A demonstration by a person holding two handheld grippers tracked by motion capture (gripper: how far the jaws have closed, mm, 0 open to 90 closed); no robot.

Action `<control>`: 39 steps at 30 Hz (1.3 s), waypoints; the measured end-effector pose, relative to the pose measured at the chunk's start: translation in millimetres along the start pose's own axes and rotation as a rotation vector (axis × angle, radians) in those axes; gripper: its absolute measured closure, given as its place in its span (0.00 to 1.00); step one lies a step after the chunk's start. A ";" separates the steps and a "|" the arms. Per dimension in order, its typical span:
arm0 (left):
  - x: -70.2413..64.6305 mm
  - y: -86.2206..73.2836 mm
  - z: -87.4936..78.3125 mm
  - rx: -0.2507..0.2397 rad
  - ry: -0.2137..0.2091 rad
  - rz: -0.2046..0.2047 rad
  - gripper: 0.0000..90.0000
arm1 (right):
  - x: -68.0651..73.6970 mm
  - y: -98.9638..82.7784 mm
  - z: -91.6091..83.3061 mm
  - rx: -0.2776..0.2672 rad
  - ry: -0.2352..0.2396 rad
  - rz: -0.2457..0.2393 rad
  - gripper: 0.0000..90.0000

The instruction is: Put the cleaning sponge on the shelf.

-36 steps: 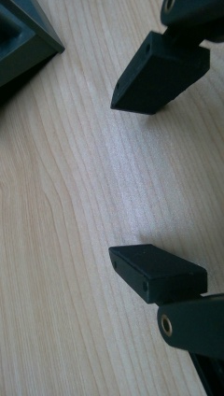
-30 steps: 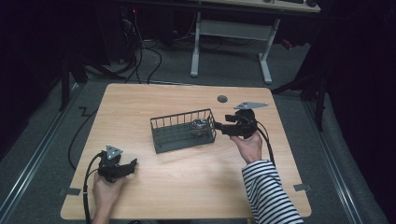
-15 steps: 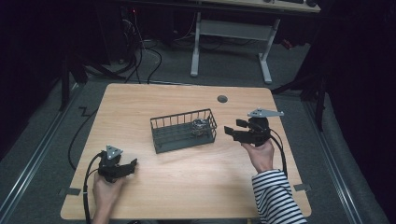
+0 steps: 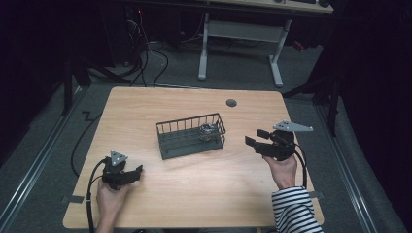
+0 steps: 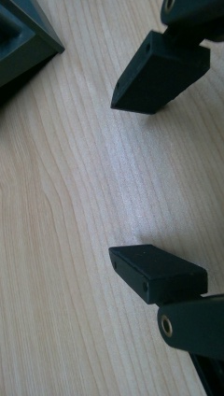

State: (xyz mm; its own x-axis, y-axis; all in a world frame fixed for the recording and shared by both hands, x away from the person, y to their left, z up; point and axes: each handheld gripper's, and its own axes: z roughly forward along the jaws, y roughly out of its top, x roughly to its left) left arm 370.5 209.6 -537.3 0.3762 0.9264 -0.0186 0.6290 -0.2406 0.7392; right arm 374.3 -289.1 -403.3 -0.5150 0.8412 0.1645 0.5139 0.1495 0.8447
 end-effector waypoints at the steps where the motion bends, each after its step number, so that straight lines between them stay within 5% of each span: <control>1: 0.0 0.0 0.0 0.000 0.000 0.000 0.27 | -1.3 -2.6 -1.9 -0.004 -0.002 0.002 0.41; 17: 0.0 0.0 0.1 0.000 -0.003 0.000 0.26 | -19.9 -45.5 -26.4 -0.052 -0.034 0.097 0.41; 39: -0.1 0.1 0.2 0.000 -0.002 0.001 0.26 | -33.1 -104.1 -10.7 -0.005 -0.105 0.162 0.41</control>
State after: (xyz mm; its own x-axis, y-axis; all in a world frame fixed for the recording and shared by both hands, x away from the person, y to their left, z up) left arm 370.6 209.4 -537.4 0.3782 0.9255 -0.0191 0.6289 -0.2417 0.7390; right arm 330.5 -338.0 -491.1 -0.3514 0.9038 0.2443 0.5809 0.0058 0.8139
